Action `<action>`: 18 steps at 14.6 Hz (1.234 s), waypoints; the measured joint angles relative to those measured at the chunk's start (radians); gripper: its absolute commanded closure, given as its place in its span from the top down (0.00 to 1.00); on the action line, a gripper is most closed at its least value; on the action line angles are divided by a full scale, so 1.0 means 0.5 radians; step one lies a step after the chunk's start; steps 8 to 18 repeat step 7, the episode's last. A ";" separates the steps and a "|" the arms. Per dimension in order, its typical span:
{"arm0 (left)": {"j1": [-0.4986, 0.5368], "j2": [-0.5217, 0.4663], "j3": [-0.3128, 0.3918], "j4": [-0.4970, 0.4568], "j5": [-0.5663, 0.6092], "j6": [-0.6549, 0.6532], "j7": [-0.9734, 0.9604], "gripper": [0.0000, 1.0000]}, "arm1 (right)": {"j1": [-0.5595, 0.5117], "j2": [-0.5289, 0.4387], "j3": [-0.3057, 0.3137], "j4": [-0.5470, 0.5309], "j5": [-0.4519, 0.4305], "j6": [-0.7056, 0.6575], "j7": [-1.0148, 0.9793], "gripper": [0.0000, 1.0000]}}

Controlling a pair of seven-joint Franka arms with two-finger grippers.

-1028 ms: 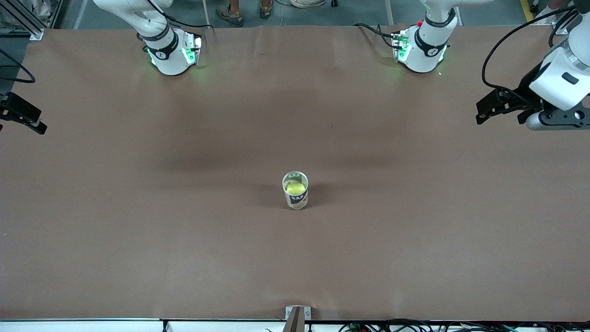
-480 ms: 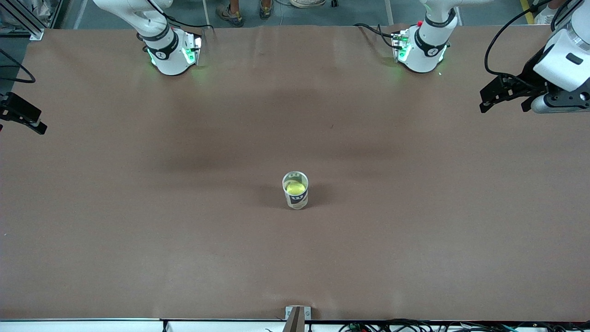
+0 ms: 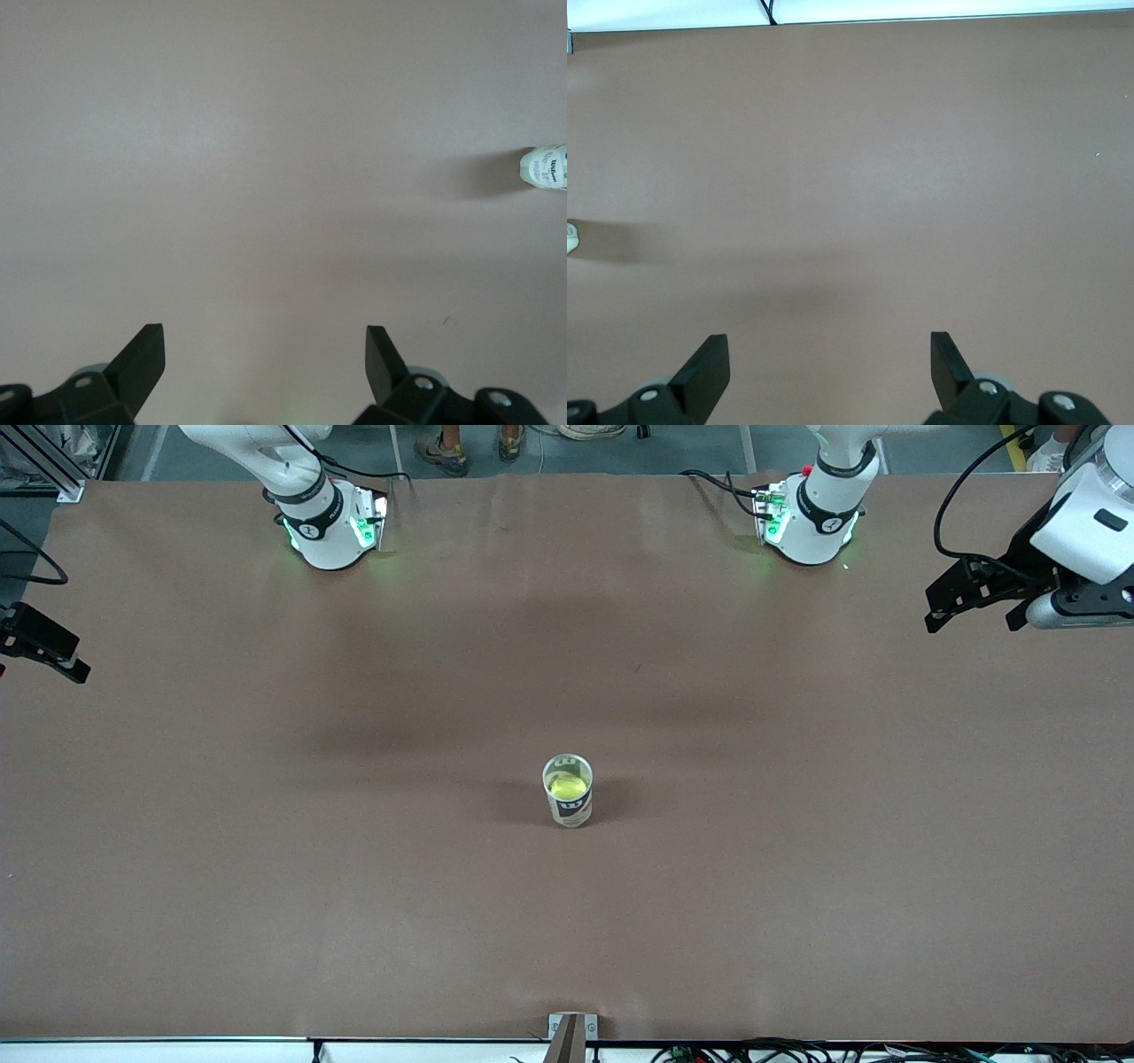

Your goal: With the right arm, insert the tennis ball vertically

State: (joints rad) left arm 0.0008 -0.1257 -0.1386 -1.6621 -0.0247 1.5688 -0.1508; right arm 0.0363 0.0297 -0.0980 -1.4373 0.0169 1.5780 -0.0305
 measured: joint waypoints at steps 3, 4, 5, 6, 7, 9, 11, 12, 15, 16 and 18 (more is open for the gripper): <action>-0.001 -0.002 -0.001 -0.013 0.000 0.000 0.000 1.00 | 0.000 0.000 0.000 0.000 0.000 0.000 0.000 1.00; -0.001 -0.002 -0.002 -0.016 0.000 0.000 0.000 1.00 | 0.000 0.000 0.000 0.000 0.000 0.000 0.000 1.00; -0.001 -0.002 -0.002 -0.019 0.000 -0.001 0.000 1.00 | 0.000 0.000 0.000 0.000 0.000 0.000 0.000 1.00; -0.002 -0.003 -0.004 -0.020 0.000 -0.002 0.000 1.00 | 0.000 0.000 0.000 0.000 0.000 0.000 0.000 1.00; -0.002 -0.003 -0.005 -0.021 0.000 -0.002 0.000 1.00 | 0.000 0.000 0.000 0.000 0.000 0.000 0.000 1.00; -0.002 -0.003 -0.005 -0.021 0.000 -0.002 0.000 1.00 | 0.000 0.000 0.000 0.000 0.000 0.000 0.000 1.00; -0.002 -0.003 -0.005 -0.021 0.000 -0.002 0.000 1.00 | 0.000 0.000 0.000 0.000 0.000 0.000 0.000 1.00; -0.002 -0.003 -0.005 -0.021 0.000 -0.002 0.000 1.00 | 0.000 0.000 0.000 0.000 0.000 0.000 0.000 1.00; -0.002 -0.003 -0.005 -0.021 0.000 -0.002 0.000 1.00 | 0.000 0.000 0.000 0.000 0.000 0.000 0.000 1.00; -0.002 -0.003 -0.005 -0.021 0.000 -0.002 0.000 1.00 | 0.000 0.000 0.000 0.000 0.000 0.000 0.000 1.00; -0.002 -0.003 -0.005 -0.021 0.000 -0.002 0.000 1.00 | 0.000 0.000 0.000 0.000 0.000 0.000 0.000 1.00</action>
